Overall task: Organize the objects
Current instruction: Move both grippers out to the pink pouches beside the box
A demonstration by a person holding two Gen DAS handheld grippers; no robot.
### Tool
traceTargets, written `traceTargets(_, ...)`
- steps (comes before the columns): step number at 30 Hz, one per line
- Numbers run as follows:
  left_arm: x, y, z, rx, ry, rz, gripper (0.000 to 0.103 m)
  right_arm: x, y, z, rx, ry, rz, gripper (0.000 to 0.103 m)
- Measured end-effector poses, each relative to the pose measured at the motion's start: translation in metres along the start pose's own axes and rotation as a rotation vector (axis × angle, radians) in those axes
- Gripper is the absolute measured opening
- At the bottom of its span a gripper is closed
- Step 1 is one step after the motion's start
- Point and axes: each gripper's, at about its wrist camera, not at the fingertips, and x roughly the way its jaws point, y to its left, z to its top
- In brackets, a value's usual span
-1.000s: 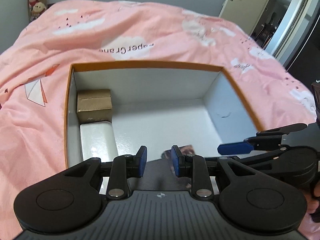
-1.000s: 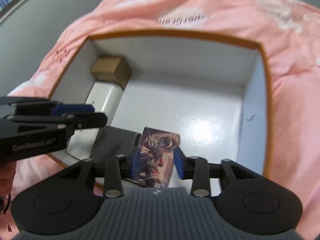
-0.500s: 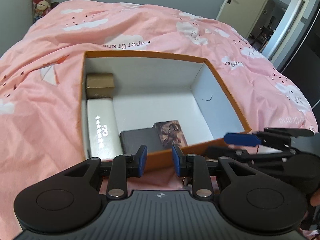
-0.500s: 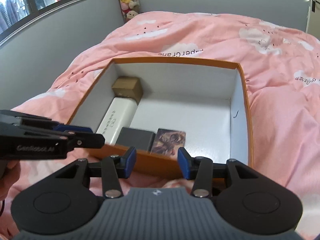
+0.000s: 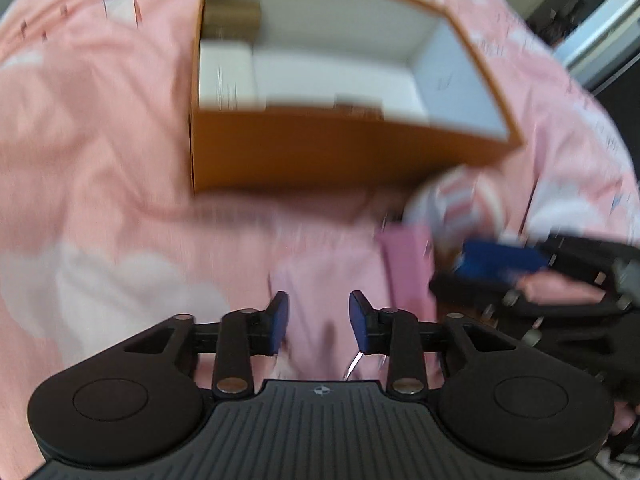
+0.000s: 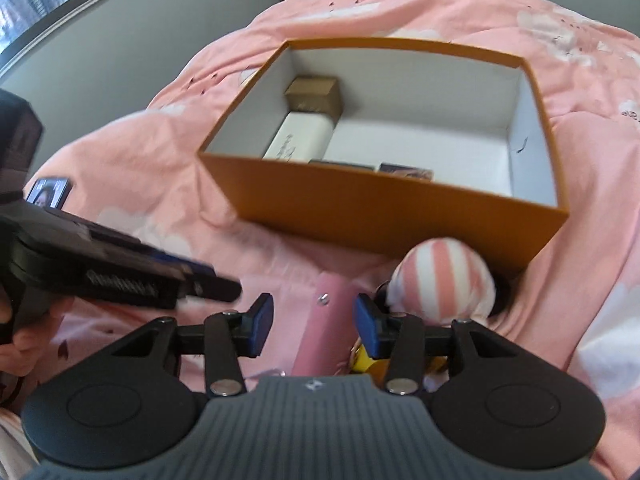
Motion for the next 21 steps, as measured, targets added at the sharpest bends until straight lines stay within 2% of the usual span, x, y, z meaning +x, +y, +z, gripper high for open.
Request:
traceTargets(5, 0.021, 0.0, -0.015, 0.022, 0.107, -0.033, 0.053, 0.007, 0.004, -0.009, 0.002, 0.058, 0.004, 0.047)
traceTargets(7, 0.029, -0.002, -0.02, 0.024, 0.133, -0.029, 0.054, 0.012, 0.001, -0.014, 0.021, 0.094, 0.0, 0.047)
traceTargets(10, 0.037, 0.0, -0.024, 0.008, 0.158, -0.062, 0.055, 0.02, -0.004, -0.021, 0.059, 0.144, 0.017, 0.047)
traceTargets(14, 0.04, 0.002, -0.027, -0.009, 0.134, -0.061, 0.058, 0.03, -0.008, -0.027, 0.101, 0.184, 0.041, 0.047)
traceTargets(21, 0.036, 0.013, -0.033, -0.067, 0.047, -0.058, 0.059, 0.033, -0.008, -0.021, 0.116, 0.13, 0.04, 0.045)
